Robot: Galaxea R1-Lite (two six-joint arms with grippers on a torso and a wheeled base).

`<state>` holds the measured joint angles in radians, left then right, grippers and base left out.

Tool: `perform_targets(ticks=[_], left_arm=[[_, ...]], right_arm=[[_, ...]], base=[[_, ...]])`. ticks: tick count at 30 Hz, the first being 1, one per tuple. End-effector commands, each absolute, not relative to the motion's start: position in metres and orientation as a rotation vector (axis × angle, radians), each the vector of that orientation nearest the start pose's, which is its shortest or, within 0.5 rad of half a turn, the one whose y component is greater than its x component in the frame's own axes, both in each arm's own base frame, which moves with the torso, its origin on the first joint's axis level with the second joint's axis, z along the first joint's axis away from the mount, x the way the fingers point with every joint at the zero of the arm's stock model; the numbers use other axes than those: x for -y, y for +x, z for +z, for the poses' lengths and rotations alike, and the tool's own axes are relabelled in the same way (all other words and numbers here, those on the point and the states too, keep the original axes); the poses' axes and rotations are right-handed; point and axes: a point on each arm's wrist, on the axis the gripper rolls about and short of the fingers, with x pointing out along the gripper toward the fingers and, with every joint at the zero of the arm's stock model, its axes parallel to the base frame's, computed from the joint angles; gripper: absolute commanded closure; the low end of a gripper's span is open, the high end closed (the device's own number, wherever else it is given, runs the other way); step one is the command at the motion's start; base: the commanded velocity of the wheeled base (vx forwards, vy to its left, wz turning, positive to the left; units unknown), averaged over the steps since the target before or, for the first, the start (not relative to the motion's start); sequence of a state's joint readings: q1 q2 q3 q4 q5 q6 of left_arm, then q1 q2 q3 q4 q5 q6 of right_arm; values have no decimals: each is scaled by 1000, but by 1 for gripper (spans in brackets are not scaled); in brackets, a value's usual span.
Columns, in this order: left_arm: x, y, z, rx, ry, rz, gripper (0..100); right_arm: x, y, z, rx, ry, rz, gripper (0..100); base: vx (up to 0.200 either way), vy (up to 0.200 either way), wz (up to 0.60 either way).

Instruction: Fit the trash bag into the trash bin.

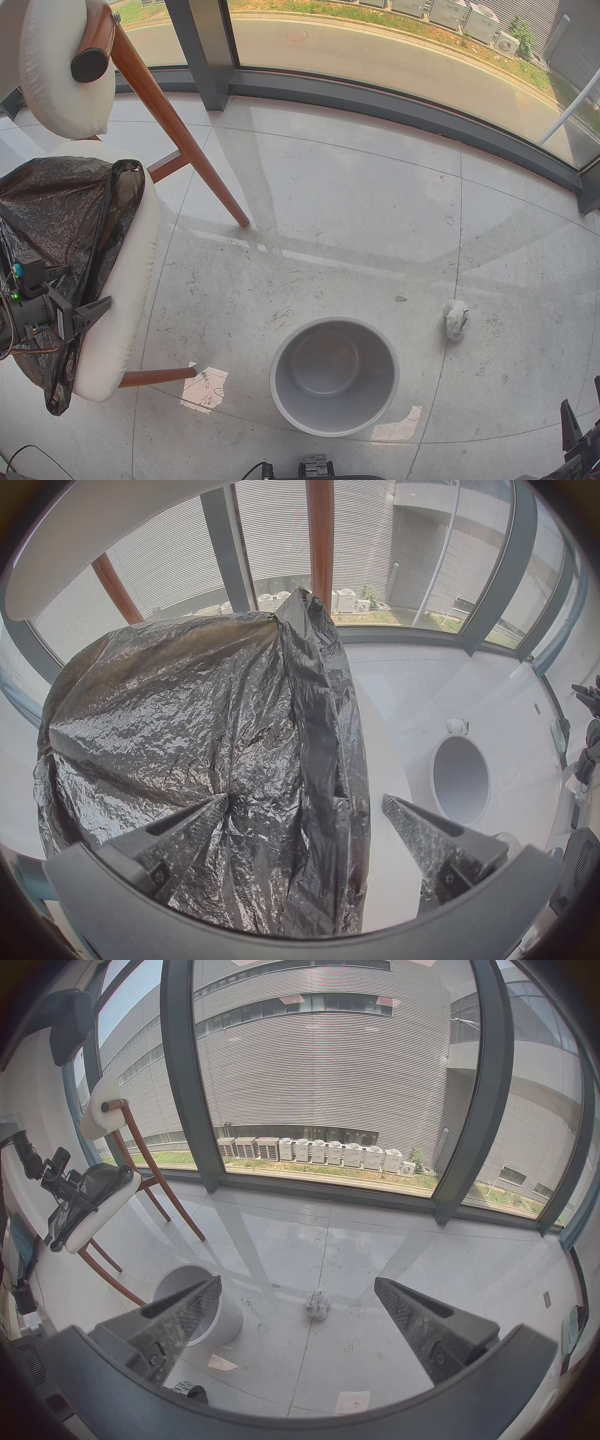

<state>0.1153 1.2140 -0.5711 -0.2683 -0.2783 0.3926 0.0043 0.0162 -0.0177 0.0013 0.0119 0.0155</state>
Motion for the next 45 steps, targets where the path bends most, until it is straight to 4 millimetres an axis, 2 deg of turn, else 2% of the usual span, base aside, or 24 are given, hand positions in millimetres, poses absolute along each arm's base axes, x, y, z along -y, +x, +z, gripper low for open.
perform_targets(ticks=[1, 12, 17, 21, 26, 29, 45], left_arm=[[-14, 174, 197, -346, 314, -223, 100], [-14, 171, 189, -375, 296, -222, 100], [-13, 172, 195, -353, 266, -228, 100], [-10, 176, 205, -324, 141, -299, 100], [-6, 176, 218, -317, -172, -438, 100], [-5, 173, 221, -330, -279, -524, 100], [7, 147, 244, -325, -439, -846, 100]], right_arm=[[0, -22, 75, -9, 15, 17, 0], [0, -22, 75, -9, 15, 17, 0], [0, -22, 75, -9, 15, 17, 0], [0, -22, 75, -9, 15, 17, 0], [0, -22, 75, -9, 15, 17, 0], [0, -22, 75, -9, 15, 17, 0], [0, -22, 75, -9, 15, 17, 0]], base=[[0, 0, 0], [0, 0, 0], [0, 0, 0], [0, 0, 0], [0, 0, 0], [0, 0, 0], [0, 0, 0]])
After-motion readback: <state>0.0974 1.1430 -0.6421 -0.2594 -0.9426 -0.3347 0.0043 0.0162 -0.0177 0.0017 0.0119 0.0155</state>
